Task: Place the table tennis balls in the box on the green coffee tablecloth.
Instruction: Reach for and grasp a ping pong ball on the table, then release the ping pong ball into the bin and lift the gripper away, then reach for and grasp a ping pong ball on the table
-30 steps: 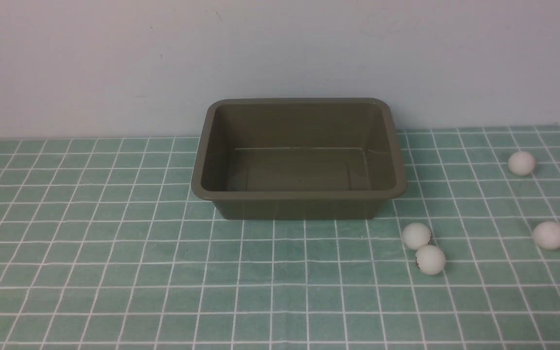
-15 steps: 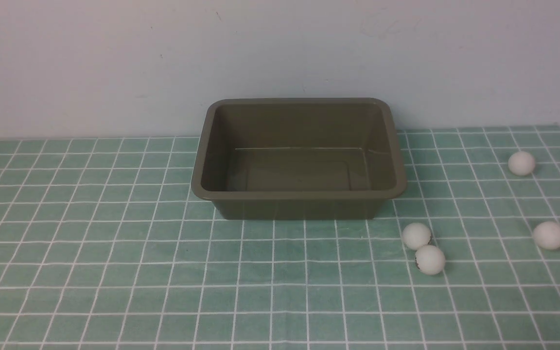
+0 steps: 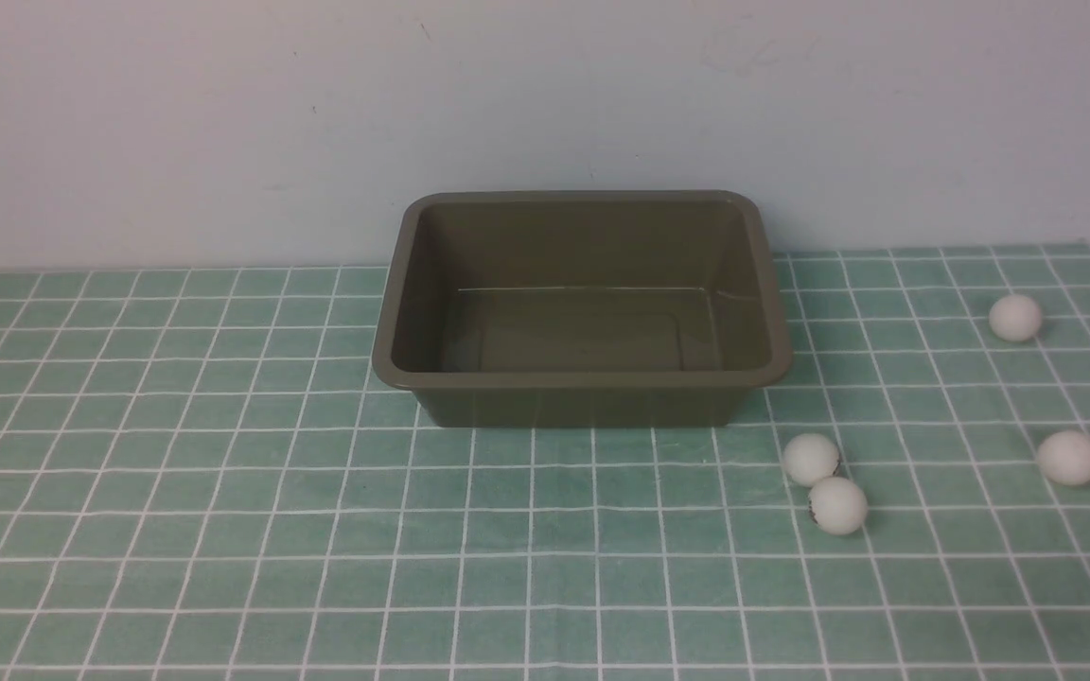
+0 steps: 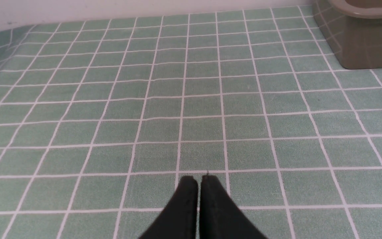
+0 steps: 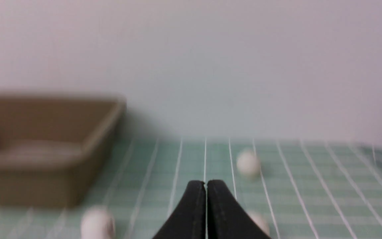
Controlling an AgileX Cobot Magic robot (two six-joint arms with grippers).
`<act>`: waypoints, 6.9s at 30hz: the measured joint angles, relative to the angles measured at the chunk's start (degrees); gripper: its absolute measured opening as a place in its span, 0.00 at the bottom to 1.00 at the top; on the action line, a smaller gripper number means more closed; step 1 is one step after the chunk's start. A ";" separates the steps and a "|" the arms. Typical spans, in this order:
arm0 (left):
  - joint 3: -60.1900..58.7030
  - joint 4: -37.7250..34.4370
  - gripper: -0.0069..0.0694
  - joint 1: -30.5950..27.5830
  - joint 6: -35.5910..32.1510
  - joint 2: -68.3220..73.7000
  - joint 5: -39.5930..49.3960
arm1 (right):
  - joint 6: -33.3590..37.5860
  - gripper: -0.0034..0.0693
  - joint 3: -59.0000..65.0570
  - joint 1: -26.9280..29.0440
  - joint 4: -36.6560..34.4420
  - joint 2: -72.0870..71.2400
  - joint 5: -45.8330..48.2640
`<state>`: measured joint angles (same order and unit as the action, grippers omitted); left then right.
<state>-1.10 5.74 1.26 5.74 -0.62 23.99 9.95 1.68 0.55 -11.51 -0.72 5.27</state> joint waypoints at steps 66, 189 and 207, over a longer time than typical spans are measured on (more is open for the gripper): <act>0.00 0.00 0.09 0.00 0.00 0.00 -0.01 | 1.66 0.08 -109.12 1.81 2.24 118.84 65.38; 0.00 0.00 0.09 0.00 0.00 0.00 -0.06 | -1.22 0.72 -79.40 -0.63 10.92 83.21 59.55; 0.00 0.00 0.09 0.00 0.00 0.00 -0.06 | -3.69 0.68 -68.79 3.45 13.72 99.62 45.10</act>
<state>-1.10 5.74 1.26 5.74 -0.62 23.93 6.26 -67.11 4.00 2.21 98.90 50.36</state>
